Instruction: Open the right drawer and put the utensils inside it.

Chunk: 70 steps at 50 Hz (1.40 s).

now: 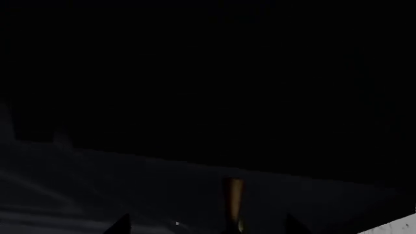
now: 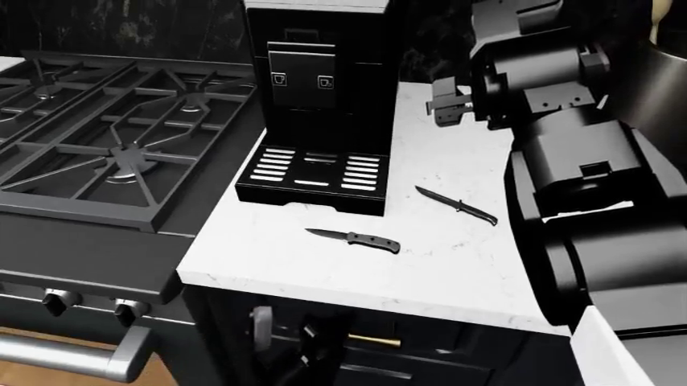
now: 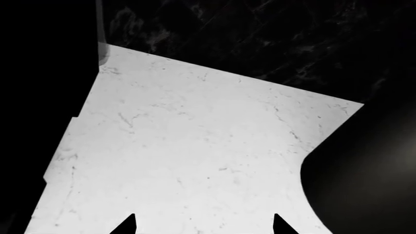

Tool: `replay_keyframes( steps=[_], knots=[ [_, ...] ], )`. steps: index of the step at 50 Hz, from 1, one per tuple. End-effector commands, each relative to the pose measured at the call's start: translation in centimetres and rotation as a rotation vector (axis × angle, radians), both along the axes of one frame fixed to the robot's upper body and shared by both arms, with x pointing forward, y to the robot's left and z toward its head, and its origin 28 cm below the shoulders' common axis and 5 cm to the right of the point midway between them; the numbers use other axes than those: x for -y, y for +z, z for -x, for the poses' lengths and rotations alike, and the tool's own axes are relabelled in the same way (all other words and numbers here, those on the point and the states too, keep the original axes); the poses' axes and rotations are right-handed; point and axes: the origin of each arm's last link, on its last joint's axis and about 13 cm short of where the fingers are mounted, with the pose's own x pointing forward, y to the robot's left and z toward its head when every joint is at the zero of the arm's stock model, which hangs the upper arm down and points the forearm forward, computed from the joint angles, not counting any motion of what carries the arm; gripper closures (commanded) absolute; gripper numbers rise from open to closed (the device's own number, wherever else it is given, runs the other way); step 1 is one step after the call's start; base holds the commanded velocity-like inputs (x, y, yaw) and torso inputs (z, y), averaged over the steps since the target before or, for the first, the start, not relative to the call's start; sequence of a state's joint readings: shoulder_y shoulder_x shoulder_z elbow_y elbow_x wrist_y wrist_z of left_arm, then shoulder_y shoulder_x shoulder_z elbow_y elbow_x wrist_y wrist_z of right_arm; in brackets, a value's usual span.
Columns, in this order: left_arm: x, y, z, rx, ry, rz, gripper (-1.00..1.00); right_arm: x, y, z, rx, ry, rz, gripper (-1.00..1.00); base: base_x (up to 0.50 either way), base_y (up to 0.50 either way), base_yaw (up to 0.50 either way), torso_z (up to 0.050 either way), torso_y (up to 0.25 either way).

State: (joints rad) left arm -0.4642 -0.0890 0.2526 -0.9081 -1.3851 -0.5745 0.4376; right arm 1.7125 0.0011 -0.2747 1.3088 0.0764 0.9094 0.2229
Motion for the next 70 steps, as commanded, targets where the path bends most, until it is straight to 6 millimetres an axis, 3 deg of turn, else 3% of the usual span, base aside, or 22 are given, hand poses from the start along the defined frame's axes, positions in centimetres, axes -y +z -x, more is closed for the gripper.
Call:
replay_keyframes(
  steps=[1,15,16,63,70],
  knots=[
    [0.4,0.1,-1.5,-0.011,0.0,-0.016,-1.0,-0.1,-0.3,0.0,-0.004,0.007,-0.004,-1.0,0.0,0.0,0.0,0.0,0.0],
    [0.5,-0.1,-2.0,-0.024,-0.019,-0.032,-1.0,-0.1,-0.5,-0.1,-0.007,0.011,-0.009,-1.0,0.0,0.0,0.0,0.0,0.0],
    [0.5,-0.1,-2.0,-0.023,-0.017,-0.034,1.0,-0.1,-0.4,-0.1,-0.006,0.013,-0.009,-1.0,0.0,0.0,0.0,0.0,0.0],
    [0.4,0.3,-1.6,0.006,-0.013,-0.05,1.0,-0.2,-0.4,0.1,-0.024,0.002,0.021,-1.0,0.0,0.0,0.0,0.0,0.0],
    [-2.0,-2.7,2.7,-0.037,0.108,-0.042,1.0,-0.2,-0.5,0.1,-0.029,0.004,0.017,-1.0,0.0,0.0,0.0,0.0,0.0]
  ],
)
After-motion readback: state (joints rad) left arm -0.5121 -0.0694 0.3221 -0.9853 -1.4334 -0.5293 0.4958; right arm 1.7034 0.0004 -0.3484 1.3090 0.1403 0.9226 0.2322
